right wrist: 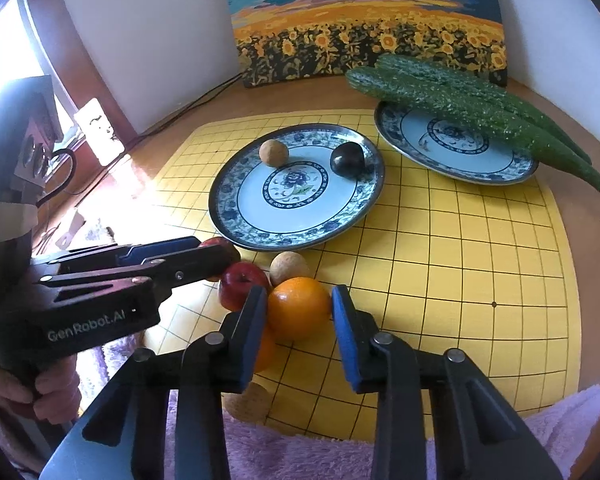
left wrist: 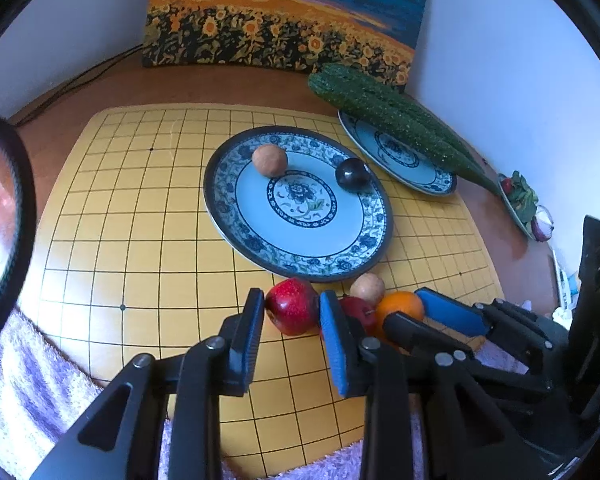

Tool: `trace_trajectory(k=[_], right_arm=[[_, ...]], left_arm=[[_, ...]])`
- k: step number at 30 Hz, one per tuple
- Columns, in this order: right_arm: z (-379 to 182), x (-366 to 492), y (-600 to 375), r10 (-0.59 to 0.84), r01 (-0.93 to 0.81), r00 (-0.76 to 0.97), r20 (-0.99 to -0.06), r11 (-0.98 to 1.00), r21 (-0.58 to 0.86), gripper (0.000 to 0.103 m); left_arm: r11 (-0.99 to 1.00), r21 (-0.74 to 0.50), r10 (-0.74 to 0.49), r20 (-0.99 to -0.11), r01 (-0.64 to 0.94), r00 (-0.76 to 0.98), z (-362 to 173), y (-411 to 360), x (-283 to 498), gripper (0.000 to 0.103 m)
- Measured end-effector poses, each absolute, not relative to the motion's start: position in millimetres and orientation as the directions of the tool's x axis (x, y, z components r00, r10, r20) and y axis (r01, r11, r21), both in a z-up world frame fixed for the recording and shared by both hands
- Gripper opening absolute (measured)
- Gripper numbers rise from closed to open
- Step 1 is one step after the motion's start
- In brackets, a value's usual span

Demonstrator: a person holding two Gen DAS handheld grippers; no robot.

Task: Organize fruits
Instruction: 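Close the left tool on the red apple while the right tool grasps the orange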

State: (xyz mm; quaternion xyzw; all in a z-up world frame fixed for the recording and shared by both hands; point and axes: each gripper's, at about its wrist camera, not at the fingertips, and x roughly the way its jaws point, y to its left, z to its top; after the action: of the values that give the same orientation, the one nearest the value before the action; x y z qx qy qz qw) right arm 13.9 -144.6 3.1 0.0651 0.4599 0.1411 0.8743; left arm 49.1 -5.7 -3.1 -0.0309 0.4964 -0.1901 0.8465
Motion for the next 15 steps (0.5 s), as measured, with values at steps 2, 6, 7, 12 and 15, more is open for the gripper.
trace_trajectory(k=[2,6,7,12,15], right_arm=[[3.2,12.9,-145.6,0.309,-0.185,0.538,-0.784,0.951,0.247,0.034],[3.1,10.7,-147.5,0.312,-0.181,0.542,-0.780,0.950,0.255,0.033],[3.3,10.2,-147.9,0.312,-0.181,0.543,-0.779,0.950,0.254,0.033],[6.1,9.1,-149.0,0.306,-0.178,0.555,-0.773,0.952,0.249,0.033],[8.0,8.9,-150.0,0.304,-0.178,0.560,-0.771,0.953,0.246,0.033]], left_arm=[[0.924,-0.249,-0.360,-0.824,0.291,0.437,-3.1,-4.6,48.4,0.030],[0.926,-0.255,-0.359,-0.818,0.277,0.450,-1.5,-0.4,47.2,0.029],[0.927,-0.255,-0.360,-0.816,0.277,0.453,-0.3,0.7,46.9,0.029],[0.927,-0.256,-0.362,-0.804,0.274,0.472,6.7,4.3,44.7,0.029],[0.929,-0.252,-0.358,-0.800,0.272,0.482,9.3,4.6,44.0,0.029]])
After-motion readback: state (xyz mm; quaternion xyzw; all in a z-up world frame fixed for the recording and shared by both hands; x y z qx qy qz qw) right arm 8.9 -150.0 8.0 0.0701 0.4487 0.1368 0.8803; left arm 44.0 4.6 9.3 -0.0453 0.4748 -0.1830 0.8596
